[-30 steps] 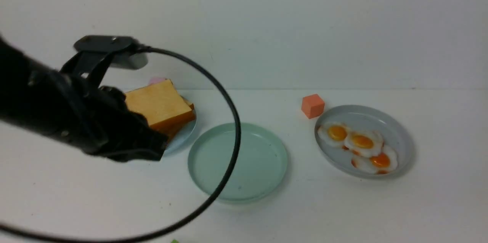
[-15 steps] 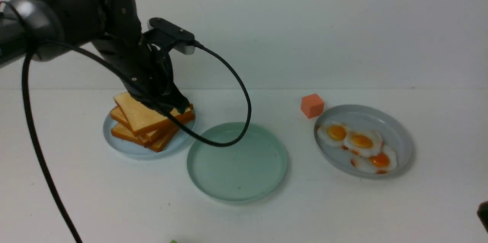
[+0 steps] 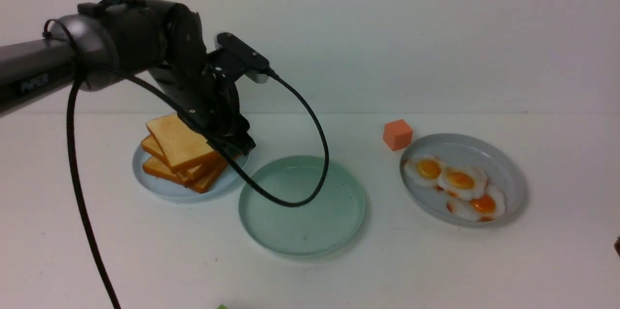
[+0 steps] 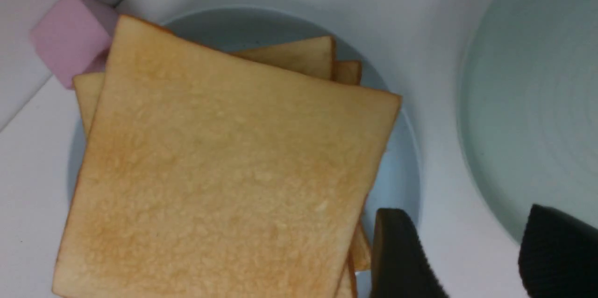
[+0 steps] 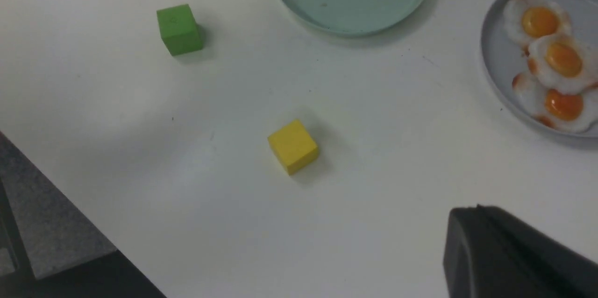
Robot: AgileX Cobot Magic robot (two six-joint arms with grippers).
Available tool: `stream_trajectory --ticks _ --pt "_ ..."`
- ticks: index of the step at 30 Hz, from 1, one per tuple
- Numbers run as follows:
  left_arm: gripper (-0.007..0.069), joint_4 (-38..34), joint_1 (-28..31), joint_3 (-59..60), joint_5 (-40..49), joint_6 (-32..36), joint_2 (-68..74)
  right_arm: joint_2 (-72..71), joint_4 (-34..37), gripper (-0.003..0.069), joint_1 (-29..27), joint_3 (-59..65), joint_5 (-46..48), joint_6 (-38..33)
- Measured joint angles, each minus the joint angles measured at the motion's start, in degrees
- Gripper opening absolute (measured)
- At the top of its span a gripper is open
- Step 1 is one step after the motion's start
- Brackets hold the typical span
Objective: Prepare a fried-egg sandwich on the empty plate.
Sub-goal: Use the left arm to grab a slice of bread
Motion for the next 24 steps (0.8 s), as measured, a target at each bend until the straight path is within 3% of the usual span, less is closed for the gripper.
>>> stream_trajectory --ticks 3,8,11,19,24 --pt "0.0327 4.9 -3.3 0.0 0.5 -6.7 -1.2 0.0 0.0 0.0011 0.0 0.0 -0.2 0.0" --pt "0.0316 10.9 -3.4 0.0 -1.1 -12.8 -0.6 0.0 -0.1 0.0015 0.0 0.0 -0.2 0.0" --pt "0.0343 11.9 -3.1 0.4 -2.9 -12.7 -0.2 0.0 -0.4 0.0017 0.0 0.0 -0.3 0.0" --pt "0.052 13.6 -3.1 2.1 -5.8 -9.8 1.3 0.0 -1.6 0.002 0.0 0.0 -2.7 0.0" --pt "0.055 20.5 -3.1 2.2 -8.0 -11.3 4.5 0.0 -1.9 0.0023 0.0 0.0 -3.2 0.0"
